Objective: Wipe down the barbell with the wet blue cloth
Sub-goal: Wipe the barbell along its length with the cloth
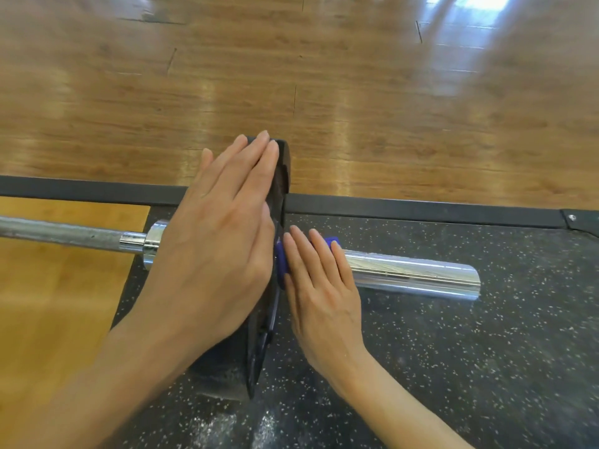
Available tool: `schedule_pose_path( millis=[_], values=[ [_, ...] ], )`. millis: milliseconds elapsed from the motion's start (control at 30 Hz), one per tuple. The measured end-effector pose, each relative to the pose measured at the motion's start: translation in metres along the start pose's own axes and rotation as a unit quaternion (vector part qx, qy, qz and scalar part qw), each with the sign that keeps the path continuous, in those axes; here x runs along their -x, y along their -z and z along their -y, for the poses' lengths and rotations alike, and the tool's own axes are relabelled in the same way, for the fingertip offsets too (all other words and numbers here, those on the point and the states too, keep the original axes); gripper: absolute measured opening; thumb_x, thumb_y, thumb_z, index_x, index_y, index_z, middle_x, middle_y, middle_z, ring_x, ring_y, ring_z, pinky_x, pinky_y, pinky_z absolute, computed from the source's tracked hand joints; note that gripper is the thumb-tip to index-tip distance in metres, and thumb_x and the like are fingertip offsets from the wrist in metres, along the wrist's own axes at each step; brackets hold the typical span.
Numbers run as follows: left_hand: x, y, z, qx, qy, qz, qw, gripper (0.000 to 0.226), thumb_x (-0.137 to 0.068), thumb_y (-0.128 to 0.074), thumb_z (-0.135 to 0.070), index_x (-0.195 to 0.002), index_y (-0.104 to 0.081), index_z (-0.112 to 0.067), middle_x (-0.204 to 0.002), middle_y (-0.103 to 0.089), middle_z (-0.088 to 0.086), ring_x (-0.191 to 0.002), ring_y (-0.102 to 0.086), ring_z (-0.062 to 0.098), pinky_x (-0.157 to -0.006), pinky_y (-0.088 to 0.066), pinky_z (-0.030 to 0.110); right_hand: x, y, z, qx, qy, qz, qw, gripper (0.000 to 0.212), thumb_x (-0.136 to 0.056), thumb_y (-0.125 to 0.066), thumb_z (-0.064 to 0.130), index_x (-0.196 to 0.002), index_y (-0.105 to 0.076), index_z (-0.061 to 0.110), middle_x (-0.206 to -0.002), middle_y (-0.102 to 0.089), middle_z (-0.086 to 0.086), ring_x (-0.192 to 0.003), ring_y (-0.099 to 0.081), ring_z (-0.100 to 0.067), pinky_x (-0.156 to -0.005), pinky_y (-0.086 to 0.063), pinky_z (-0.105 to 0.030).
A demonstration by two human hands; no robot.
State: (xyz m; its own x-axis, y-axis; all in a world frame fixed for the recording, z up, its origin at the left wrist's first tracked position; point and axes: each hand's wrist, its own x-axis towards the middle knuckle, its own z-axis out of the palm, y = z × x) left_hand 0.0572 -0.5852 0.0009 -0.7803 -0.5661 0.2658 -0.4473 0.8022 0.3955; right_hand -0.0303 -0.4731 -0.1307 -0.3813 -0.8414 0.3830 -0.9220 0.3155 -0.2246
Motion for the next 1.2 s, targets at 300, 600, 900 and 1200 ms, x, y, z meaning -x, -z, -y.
schedule_pose_path(
  millis=[300,600,900,1200],
  values=[
    [0.000,-0.001,0.002,0.009,0.000,-0.006,1.000,0.062,-0.097,-0.023,-0.021,-0.156,-0.032,-0.002,-0.163,-0.032,0.011,-0.153,-0.020,0.019,-0.125,0.004,0.024,-0.024,0.002,0.007,0.018,-0.058,0.042,0.997,0.046,-0.108,-0.029,0.026,-0.135,-0.059,0.004,-0.137,-0.061,-0.013,-0.131,-0.055,-0.029,-0.121,-0.026,-0.048],
    [0.033,0.001,-0.008,-0.011,-0.026,-0.014,1.000,0.062,-0.097,-0.025,-0.012,-0.158,-0.025,0.000,-0.166,-0.023,0.011,-0.155,-0.016,0.020,-0.127,0.002,0.032,-0.022,0.015,0.009,0.012,-0.063,0.115,0.991,0.057,-0.107,-0.019,0.032,-0.136,-0.058,0.003,-0.140,-0.060,-0.015,-0.136,-0.050,-0.030,-0.125,-0.015,-0.048],
    [0.090,-0.001,-0.020,-0.026,-0.026,-0.047,0.998,0.062,-0.095,-0.029,-0.005,-0.156,-0.023,0.003,-0.166,-0.023,0.015,-0.156,-0.016,0.024,-0.128,-0.002,0.040,-0.013,0.030,0.020,0.021,-0.084,0.191,0.978,0.060,-0.102,-0.010,0.035,-0.114,-0.066,0.017,-0.112,-0.071,-0.004,-0.110,-0.064,-0.027,-0.118,-0.030,-0.044],
    [0.129,0.005,-0.026,-0.085,-0.026,-0.032,0.995,0.063,-0.093,-0.036,-0.009,-0.155,-0.026,-0.004,-0.163,-0.027,0.011,-0.154,-0.019,0.024,-0.128,-0.006,0.042,0.009,0.047,0.032,-0.005,-0.060,0.247,0.967,0.057,-0.102,-0.010,0.038,-0.117,-0.060,0.016,-0.113,-0.067,-0.003,-0.111,-0.061,-0.026,-0.123,-0.023,-0.046]
  ],
)
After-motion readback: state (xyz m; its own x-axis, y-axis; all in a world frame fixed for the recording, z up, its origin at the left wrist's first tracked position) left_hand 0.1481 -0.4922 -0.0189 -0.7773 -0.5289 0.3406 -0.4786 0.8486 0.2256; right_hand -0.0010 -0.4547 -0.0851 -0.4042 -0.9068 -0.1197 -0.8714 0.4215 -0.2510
